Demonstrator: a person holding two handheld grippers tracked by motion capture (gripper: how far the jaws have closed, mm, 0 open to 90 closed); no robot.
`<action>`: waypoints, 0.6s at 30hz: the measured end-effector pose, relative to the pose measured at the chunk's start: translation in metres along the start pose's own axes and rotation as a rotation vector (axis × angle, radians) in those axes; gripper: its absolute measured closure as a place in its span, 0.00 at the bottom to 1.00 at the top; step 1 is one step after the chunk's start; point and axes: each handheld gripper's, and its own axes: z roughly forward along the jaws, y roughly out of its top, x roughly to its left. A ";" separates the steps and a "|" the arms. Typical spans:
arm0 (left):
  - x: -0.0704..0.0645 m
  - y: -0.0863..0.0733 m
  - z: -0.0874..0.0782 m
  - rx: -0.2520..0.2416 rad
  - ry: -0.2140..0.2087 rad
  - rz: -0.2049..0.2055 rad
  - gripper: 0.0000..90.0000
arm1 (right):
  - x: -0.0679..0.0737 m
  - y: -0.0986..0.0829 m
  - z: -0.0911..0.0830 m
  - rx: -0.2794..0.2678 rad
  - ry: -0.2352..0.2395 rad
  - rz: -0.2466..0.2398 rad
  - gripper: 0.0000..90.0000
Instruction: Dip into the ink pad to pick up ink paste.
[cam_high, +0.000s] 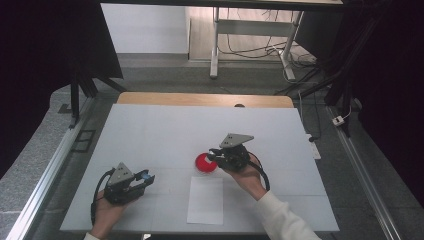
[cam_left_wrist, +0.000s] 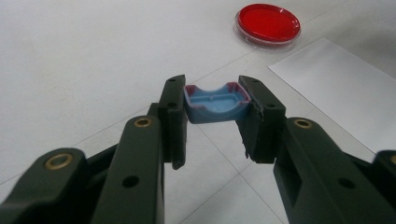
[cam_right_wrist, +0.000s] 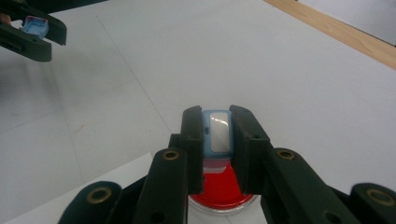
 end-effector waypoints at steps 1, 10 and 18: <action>0.000 0.000 0.000 0.000 0.000 0.000 0.71 | 0.000 0.000 -0.001 -0.004 0.002 0.002 0.83; 0.000 0.000 0.001 0.001 -0.003 0.001 0.71 | 0.004 -0.001 -0.010 -0.035 0.019 -0.005 0.83; 0.000 0.001 0.003 0.002 -0.004 0.004 0.71 | 0.009 -0.003 -0.019 -0.047 0.046 0.002 0.83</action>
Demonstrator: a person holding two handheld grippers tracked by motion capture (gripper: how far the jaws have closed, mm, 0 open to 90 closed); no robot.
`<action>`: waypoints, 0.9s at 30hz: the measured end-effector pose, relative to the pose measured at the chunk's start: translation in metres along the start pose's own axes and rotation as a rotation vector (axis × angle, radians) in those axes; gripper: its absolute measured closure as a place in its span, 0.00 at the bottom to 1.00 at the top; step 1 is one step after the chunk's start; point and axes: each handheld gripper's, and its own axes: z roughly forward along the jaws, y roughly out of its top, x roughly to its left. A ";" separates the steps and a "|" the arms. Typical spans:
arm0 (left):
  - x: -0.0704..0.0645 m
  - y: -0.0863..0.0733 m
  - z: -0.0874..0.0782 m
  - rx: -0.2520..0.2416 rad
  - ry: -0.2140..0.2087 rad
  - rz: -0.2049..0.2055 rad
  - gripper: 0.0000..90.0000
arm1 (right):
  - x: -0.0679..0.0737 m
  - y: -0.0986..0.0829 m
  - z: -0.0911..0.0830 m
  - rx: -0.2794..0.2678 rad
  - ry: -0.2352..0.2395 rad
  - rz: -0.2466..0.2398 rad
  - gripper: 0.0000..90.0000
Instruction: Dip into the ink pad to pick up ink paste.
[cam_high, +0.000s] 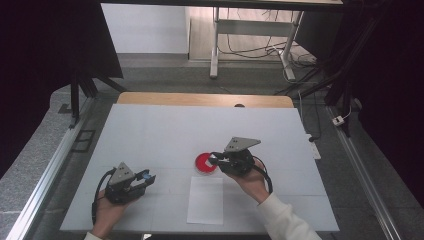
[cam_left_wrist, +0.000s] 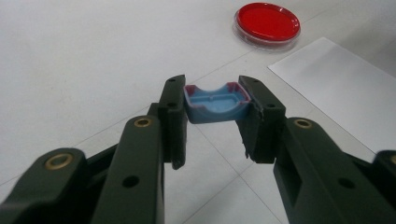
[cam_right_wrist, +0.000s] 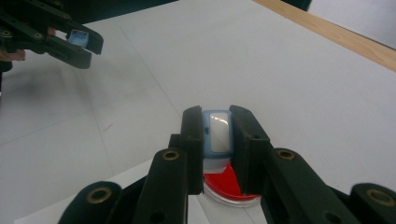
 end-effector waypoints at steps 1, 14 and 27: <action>0.000 0.000 0.000 0.001 -0.001 0.001 0.71 | 0.001 0.000 -0.001 -0.002 0.005 0.001 0.83; 0.000 0.000 0.003 0.008 -0.008 0.001 0.71 | 0.008 -0.006 -0.014 -0.018 0.030 0.017 0.83; 0.000 0.000 0.003 0.005 -0.007 0.001 0.71 | 0.019 -0.010 -0.018 -0.020 0.064 0.005 0.83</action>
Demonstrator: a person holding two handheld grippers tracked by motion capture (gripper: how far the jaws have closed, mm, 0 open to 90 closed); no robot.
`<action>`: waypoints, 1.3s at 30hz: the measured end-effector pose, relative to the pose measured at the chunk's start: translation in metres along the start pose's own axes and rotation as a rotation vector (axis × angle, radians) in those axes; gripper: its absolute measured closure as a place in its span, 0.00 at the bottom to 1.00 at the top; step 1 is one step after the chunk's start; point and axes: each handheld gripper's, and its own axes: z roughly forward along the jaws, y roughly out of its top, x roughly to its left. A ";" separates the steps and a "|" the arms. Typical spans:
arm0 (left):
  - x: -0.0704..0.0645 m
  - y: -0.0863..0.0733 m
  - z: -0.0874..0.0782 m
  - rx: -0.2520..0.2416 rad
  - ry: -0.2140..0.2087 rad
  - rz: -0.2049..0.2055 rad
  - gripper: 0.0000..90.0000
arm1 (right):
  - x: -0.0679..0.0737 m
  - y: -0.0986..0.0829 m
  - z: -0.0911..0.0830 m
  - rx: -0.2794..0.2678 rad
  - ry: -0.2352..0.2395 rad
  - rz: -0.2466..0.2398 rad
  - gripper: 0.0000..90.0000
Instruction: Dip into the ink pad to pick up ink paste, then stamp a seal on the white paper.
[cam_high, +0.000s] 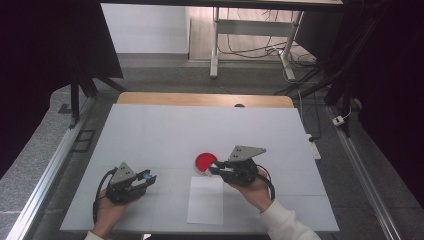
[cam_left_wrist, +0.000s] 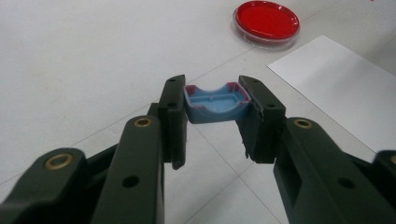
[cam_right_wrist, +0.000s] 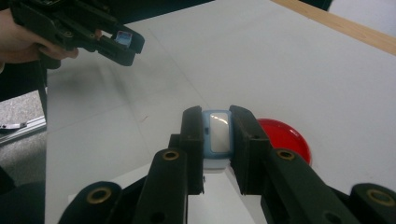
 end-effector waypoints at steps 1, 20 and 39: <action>0.000 0.000 0.000 0.000 0.000 0.000 0.71 | 0.001 -0.001 -0.001 0.007 -0.001 -0.003 0.83; 0.000 0.000 0.000 -0.001 -0.001 -0.002 0.71 | 0.015 -0.008 -0.002 0.033 0.042 -0.023 0.83; -0.001 -0.001 0.000 -0.003 -0.007 -0.002 0.71 | 0.022 -0.013 -0.001 0.056 0.066 -0.026 0.83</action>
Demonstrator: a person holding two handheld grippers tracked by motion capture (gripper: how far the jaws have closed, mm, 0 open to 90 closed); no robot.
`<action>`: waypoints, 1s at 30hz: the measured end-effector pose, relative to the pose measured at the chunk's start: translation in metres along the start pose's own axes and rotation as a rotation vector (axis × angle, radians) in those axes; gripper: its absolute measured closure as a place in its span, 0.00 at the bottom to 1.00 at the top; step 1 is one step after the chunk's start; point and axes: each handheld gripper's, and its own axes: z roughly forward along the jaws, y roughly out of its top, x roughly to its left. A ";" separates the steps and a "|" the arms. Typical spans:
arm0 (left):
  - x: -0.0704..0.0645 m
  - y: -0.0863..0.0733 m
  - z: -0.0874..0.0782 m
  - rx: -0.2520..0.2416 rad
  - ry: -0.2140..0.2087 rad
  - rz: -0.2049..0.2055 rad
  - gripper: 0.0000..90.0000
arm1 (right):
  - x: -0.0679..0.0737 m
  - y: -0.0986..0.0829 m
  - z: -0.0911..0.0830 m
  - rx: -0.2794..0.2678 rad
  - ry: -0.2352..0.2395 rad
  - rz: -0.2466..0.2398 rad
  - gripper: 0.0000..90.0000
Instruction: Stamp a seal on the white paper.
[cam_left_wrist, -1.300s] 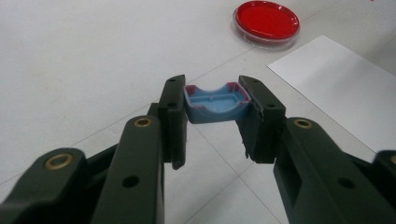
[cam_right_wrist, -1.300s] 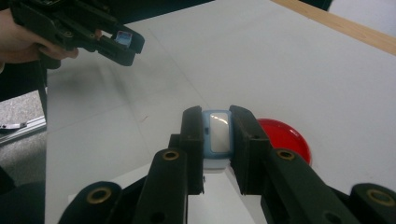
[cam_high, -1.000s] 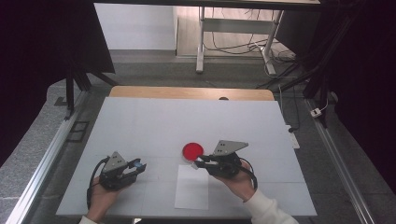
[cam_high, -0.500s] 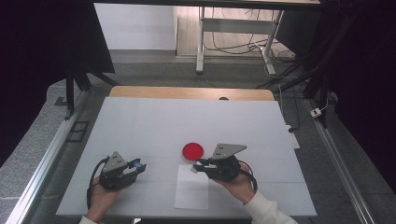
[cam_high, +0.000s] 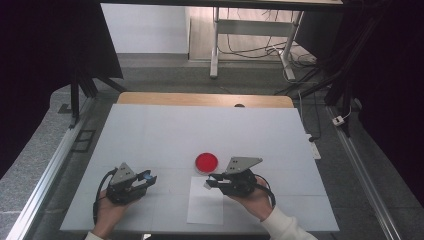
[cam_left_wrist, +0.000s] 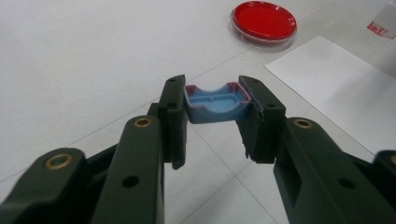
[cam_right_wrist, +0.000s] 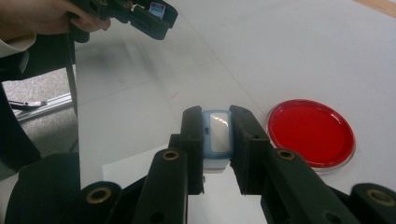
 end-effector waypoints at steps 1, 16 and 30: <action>0.000 0.000 0.000 0.000 0.000 0.000 0.71 | 0.000 0.000 0.000 0.003 0.001 -0.001 0.83; -0.001 0.000 0.001 0.002 -0.007 0.001 0.71 | 0.002 -0.008 0.007 0.054 0.010 -0.006 0.83; -0.001 -0.001 0.002 0.006 -0.008 0.001 0.71 | 0.005 -0.013 0.022 0.129 0.004 -0.050 0.83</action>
